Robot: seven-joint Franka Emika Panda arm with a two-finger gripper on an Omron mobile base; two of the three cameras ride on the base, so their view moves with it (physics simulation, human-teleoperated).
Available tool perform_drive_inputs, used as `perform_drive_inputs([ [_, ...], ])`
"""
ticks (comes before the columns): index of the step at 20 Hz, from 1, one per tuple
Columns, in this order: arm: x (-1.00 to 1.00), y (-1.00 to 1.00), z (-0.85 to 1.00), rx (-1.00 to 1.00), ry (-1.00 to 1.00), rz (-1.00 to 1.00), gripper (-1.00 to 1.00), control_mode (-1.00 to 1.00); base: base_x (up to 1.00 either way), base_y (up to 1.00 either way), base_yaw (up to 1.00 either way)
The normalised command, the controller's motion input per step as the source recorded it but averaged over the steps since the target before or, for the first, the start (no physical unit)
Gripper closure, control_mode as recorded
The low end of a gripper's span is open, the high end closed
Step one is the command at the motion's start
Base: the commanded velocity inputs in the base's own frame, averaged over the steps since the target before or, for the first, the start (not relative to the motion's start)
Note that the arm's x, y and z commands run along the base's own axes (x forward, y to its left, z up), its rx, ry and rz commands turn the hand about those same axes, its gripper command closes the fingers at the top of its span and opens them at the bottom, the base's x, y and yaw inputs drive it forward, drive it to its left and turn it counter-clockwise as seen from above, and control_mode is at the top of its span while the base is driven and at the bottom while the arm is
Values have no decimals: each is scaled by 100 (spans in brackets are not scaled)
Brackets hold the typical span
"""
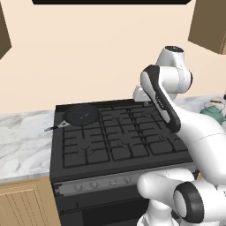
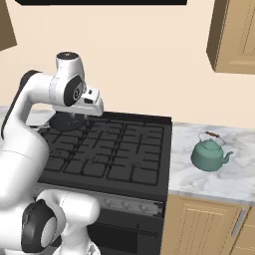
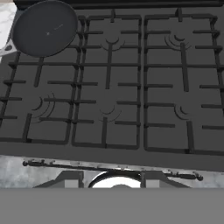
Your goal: Pick the kettle from the counter and place it on a stove burner. Then turn the burner on.
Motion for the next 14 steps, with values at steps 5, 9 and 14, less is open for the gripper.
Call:
perform_drive_inputs([
  [5,-3,-32,0,0,-1,0,-100,-100,0,0,0],
  [9,-24,-88,0,0,0,0,-100,-100,0,0,0],
  [14,-24,-95,0,-1,0,0,-100,-100,0,0,0],
])
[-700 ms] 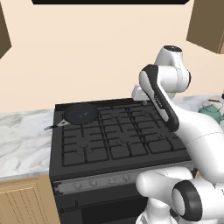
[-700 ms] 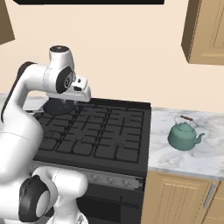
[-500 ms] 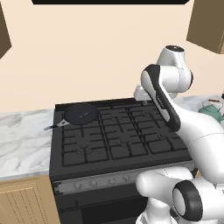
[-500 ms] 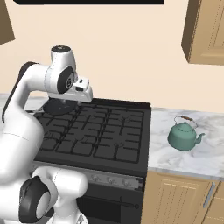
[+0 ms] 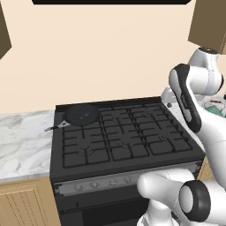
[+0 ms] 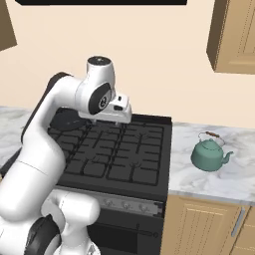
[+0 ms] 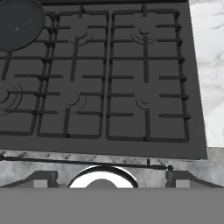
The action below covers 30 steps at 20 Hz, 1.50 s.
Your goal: Pick the kettle from the counter and place it on a stove burner. Then turn the burner on.
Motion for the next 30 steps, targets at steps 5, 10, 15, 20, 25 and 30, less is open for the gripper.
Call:
perform_drive_inputs([
  [5,-7,-60,0,-17,0,0,-100,-100,0,0,0],
  [10,-18,-79,-3,-16,0,0,-100,-100,0,0,0],
  [15,-6,-85,-5,-14,0,0,-100,-100,0,0,0],
  [20,1,-82,0,-12,0,0,-100,-100,0,0,0],
  [25,19,-95,0,-2,0,0,-100,-100,0,0,0],
  [30,64,-67,-4,0,3,0,-100,-100,0,0,0],
])
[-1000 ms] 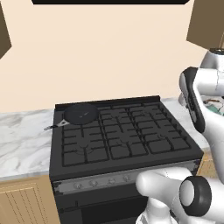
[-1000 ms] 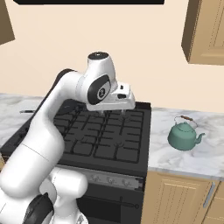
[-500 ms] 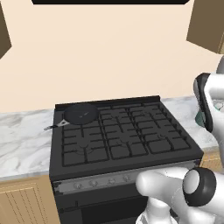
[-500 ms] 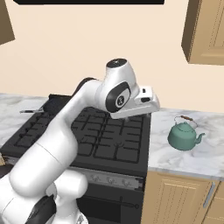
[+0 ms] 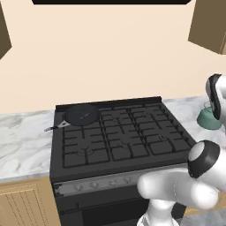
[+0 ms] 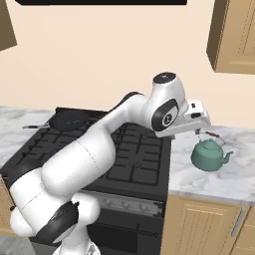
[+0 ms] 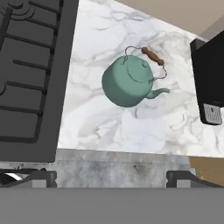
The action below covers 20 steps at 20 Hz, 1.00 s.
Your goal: Pick the kettle from the counter and place it on a stove burner. Then turn the burner on.
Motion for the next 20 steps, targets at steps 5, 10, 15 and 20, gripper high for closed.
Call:
perform_drive_inputs([
  [5,60,-54,-11,0,5,4,-100,-100,0,0,0],
  [10,54,-48,-16,0,7,15,-100,-100,0,0,0],
  [15,42,-34,-37,0,11,29,-100,-100,0,0,0],
  [20,26,-8,-39,-2,17,15,-100,-100,0,0,0],
])
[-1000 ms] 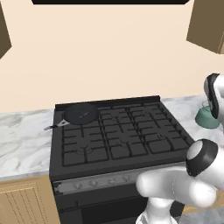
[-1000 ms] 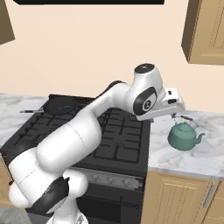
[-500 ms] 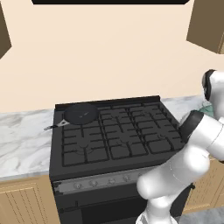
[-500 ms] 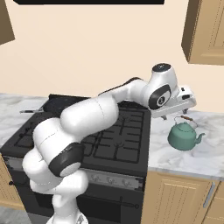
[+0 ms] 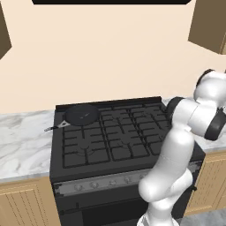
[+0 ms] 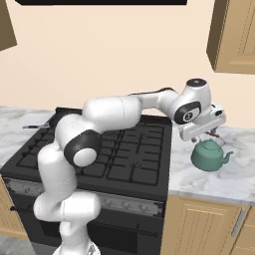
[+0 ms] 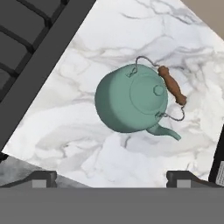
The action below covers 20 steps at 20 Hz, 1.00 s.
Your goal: Pick the kettle from the counter and place it on a stove burner. Then turn the burner on.
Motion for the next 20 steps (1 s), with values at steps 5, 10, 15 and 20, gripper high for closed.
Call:
perform_drive_inputs([
  [5,14,-3,-13,-1,15,1,-100,-100,0,0,0],
  [10,27,-19,-14,0,1,0,-100,-100,0,0,0],
  [15,38,-18,-27,0,0,0,-100,-100,0,0,0],
  [20,47,-12,-24,3,0,0,-100,-100,0,0,0],
])
